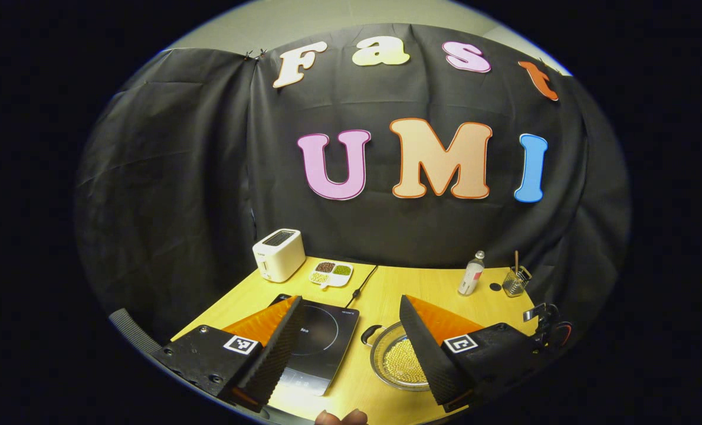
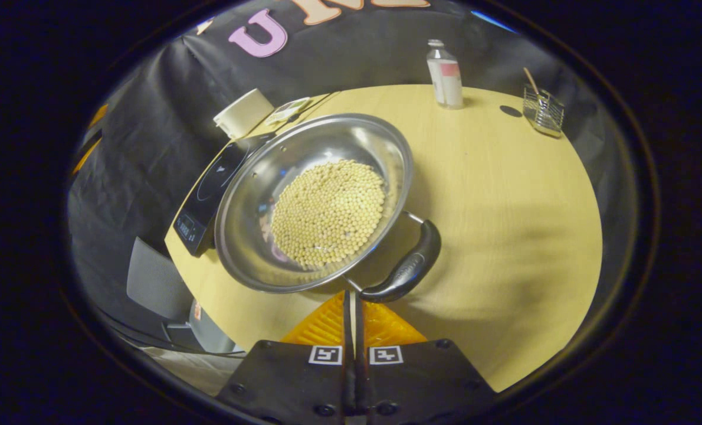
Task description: First push the handle of the pot to place it horizontally, then grasp the pot with both hands and set it on the induction cooktop.
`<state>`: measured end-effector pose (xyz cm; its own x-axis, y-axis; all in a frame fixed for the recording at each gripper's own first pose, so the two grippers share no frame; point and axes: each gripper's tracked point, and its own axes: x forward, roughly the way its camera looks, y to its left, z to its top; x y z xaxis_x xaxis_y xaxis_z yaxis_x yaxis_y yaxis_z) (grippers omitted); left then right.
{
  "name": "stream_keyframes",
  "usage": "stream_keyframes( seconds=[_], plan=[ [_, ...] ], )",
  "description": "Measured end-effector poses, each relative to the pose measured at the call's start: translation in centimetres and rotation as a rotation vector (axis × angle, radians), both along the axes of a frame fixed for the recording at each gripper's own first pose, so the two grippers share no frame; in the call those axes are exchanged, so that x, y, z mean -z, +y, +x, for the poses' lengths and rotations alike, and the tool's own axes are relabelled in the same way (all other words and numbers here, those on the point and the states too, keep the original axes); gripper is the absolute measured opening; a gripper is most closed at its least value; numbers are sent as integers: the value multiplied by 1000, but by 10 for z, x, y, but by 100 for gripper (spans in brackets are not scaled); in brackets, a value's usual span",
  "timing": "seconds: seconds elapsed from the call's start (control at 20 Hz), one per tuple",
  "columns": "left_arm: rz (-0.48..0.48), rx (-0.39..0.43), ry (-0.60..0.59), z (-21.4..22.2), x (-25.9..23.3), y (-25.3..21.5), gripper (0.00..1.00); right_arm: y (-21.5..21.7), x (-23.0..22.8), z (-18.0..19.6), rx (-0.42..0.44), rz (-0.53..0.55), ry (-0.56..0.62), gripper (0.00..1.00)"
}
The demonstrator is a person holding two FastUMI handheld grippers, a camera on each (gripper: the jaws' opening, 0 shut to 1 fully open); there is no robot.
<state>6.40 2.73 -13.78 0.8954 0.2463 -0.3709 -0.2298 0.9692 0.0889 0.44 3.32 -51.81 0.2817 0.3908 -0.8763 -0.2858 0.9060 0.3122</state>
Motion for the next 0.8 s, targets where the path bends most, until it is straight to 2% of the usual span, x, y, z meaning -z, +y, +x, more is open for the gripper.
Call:
stream_keyframes(
  seconds=[0.05,0.1,0.4,0.8],
  plan=[
    [2,-1,-1,0,-1,0,99,-3,0,4,6,-3,-3,0],
    [7,0,-3,-1,-1,0,99,-5,1,6,9,-6,-7,3],
    [20,-2,-16,1,-6,3,98,-15,1,26,1,-44,-37,3],
    [31,-7,-24,3,-11,14,98,-28,4,55,45,-61,-48,3]
  ],
)
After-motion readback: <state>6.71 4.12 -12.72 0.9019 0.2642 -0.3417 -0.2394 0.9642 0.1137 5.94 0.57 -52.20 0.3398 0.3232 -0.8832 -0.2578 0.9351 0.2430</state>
